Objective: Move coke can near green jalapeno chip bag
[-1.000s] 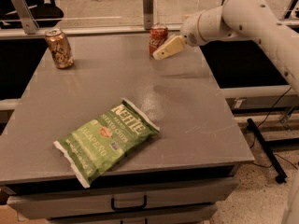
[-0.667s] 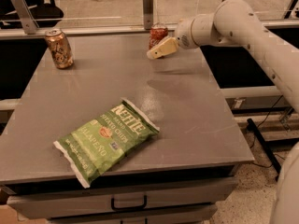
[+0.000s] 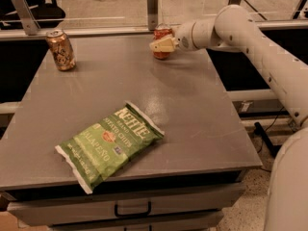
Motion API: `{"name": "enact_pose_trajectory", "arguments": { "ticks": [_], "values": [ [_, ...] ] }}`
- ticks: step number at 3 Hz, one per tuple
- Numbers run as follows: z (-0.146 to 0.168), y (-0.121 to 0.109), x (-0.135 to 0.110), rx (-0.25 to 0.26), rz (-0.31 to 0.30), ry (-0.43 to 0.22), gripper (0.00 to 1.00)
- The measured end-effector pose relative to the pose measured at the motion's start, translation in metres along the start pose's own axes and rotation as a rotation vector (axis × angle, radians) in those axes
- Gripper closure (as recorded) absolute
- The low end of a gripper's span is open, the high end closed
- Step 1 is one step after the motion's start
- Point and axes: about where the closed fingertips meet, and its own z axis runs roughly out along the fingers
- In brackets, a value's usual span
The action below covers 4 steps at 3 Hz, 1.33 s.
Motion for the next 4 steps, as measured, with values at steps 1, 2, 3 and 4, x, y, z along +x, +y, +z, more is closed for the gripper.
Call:
{"name": "enact_pose_trajectory", "arguments": {
  "ticks": [1,2,3,4],
  "values": [
    [0.0,-0.008,-0.001,0.019,0.022,-0.03,0.65],
    [-0.008,-0.001,-0.009,0.0,0.023,-0.057,0.88],
    [-0.028,0.027,-0.036,-0.093,-0.023,-0.099,1.0],
    [-0.044,0.084,-0.051,-0.267,-0.088,-0.087,1.0]
  ]
}}
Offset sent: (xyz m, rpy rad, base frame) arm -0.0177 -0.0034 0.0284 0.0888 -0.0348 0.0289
